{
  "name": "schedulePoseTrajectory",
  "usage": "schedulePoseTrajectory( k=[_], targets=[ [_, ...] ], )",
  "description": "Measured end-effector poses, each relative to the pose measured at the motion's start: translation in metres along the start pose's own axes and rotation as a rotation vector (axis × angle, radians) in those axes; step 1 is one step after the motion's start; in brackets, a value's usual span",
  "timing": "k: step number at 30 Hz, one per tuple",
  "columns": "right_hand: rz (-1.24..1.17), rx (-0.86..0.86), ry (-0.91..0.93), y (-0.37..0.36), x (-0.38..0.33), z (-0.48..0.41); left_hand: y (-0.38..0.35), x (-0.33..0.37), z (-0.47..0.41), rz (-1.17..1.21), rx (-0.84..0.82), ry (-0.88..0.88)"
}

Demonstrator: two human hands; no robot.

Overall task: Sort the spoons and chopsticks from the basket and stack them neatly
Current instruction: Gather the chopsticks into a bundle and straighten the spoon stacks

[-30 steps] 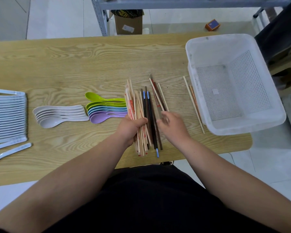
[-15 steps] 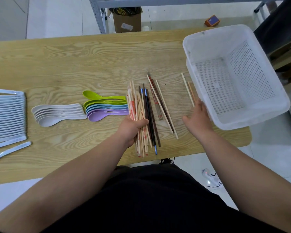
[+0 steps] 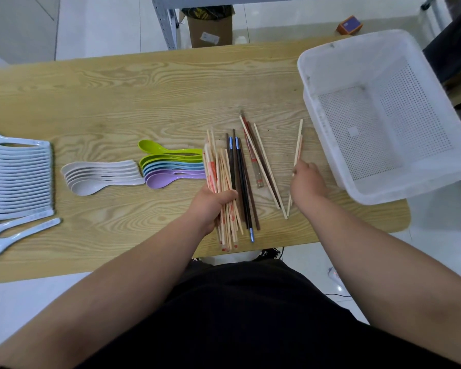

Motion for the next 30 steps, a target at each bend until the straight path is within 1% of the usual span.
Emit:
schedulePoseTrajectory(
  k=[3,6,9,10,11,14,15,18,21,24,26,28,29,30],
  targets=[
    [-0.177,-0.026,-0.09,-0.008,-0.002,0.002,0.003,0.0,0.0,0.005,0.007,0.006],
    [-0.238,-0.05,-0.147,-0.007,-0.006,0.008,0.005,0.0,-0.002,0.005,0.022,0.004],
    [-0.356,0.028,-0.072,0.003,-0.016,0.02,0.005,-0.001,-0.005,0.029,0.019,0.014],
    [-0.42,0.01,-0.036,0.005,-0.024,0.026,0.005,0.0,-0.006,0.038,0.014,0.013],
    [-0.485,-0.052,-0.002,0.004,-0.034,0.033,0.004,0.0,-0.007,0.046,0.005,0.008],
    [-0.64,-0.34,0.06,-0.013,-0.064,0.059,0.0,0.006,-0.006,0.059,-0.035,-0.023],
    [-0.687,-0.395,0.06,-0.02,-0.07,0.066,-0.002,0.008,-0.005,0.061,-0.048,-0.035],
    [-0.794,-0.412,0.026,-0.032,-0.076,0.073,-0.001,0.011,-0.005,0.087,-0.053,-0.049],
    [-0.799,-0.414,0.025,-0.035,-0.077,0.072,0.003,0.014,-0.006,0.135,-0.042,-0.061],
    [-0.786,-0.387,0.042,-0.037,-0.079,0.074,0.005,0.015,-0.009,0.129,-0.043,-0.089],
    [-0.714,-0.442,0.08,-0.036,-0.083,0.075,0.007,0.014,-0.01,0.136,-0.033,-0.09],
    [-0.594,-0.507,0.107,-0.032,-0.082,0.071,0.011,0.011,-0.012,0.147,0.002,-0.064],
    [-0.527,-0.482,0.11,-0.028,-0.077,0.066,0.014,0.01,-0.014,0.137,0.036,-0.044],
    [-0.457,-0.398,0.098,-0.021,-0.069,0.058,0.018,0.007,-0.016,0.128,0.069,-0.026]
  ],
)
Point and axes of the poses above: each hand's wrist, its own z-axis away from the middle knuckle, its own y-axis out of the back of the hand, x = y × z, the point moved 4 cm from there along -z, towards the middle knuckle, and after that the axes turned 15 degrees about -z, right-handed, at the moved point
